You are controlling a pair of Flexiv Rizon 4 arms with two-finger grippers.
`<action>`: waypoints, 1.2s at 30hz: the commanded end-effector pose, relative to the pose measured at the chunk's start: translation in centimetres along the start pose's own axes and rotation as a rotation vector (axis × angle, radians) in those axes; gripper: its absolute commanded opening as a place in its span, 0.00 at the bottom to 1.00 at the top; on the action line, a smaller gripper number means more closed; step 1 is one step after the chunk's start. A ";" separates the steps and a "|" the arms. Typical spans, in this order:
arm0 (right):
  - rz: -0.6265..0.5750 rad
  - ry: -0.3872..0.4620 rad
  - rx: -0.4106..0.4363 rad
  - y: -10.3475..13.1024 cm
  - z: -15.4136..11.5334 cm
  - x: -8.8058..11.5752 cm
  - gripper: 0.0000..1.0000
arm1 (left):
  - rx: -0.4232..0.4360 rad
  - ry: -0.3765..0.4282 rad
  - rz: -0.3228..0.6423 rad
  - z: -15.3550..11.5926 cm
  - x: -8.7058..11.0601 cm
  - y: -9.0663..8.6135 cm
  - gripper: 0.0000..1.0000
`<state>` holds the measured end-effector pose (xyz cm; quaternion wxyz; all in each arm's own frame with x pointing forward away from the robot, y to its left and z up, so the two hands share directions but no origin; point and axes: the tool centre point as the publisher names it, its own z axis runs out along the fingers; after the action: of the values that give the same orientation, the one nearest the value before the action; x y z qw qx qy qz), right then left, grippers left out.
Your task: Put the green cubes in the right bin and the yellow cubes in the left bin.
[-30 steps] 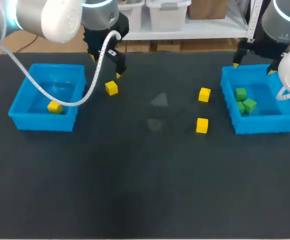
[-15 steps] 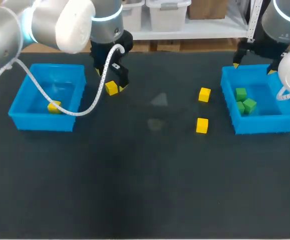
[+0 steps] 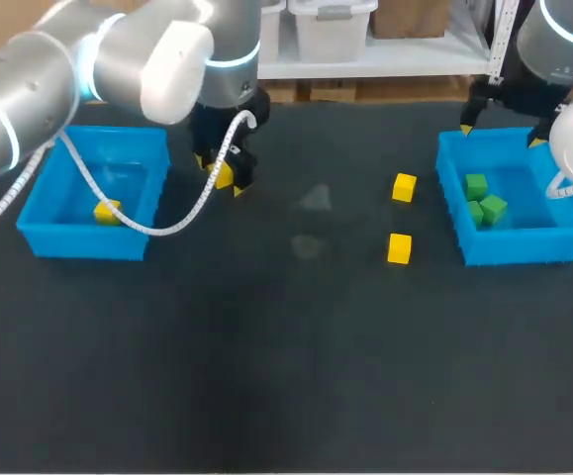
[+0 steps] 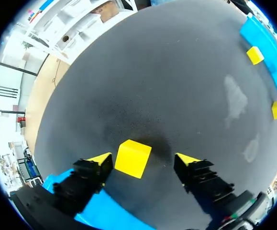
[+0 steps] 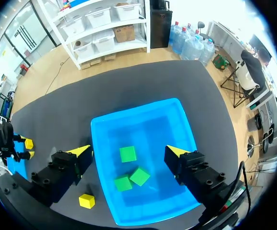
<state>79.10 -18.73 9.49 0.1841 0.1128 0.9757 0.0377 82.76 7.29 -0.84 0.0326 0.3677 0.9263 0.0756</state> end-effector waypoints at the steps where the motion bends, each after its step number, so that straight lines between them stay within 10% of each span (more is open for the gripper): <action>1: 0.002 -0.008 0.001 -0.1 -0.1 0.3 1.00 | -0.012 0.028 0.007 0.5 -0.6 -0.1 0.10; 11: 0.002 -0.008 0.001 -0.1 -0.1 0.3 1.00 | -0.021 -0.058 0.001 -2.1 0.0 0.1 0.00; 22: 0.002 -0.008 0.001 -0.1 -0.1 0.3 1.00 | -0.095 -0.345 -0.192 -12.3 2.5 5.6 0.00; 36: 0.002 -0.008 0.001 -0.1 -0.1 0.3 1.00 | -0.138 -0.232 -0.358 -12.2 12.3 10.1 0.00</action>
<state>79.10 -18.73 9.49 0.1841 0.1128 0.9757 0.0377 82.67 19.43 13.25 0.1121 0.1954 0.9686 0.1051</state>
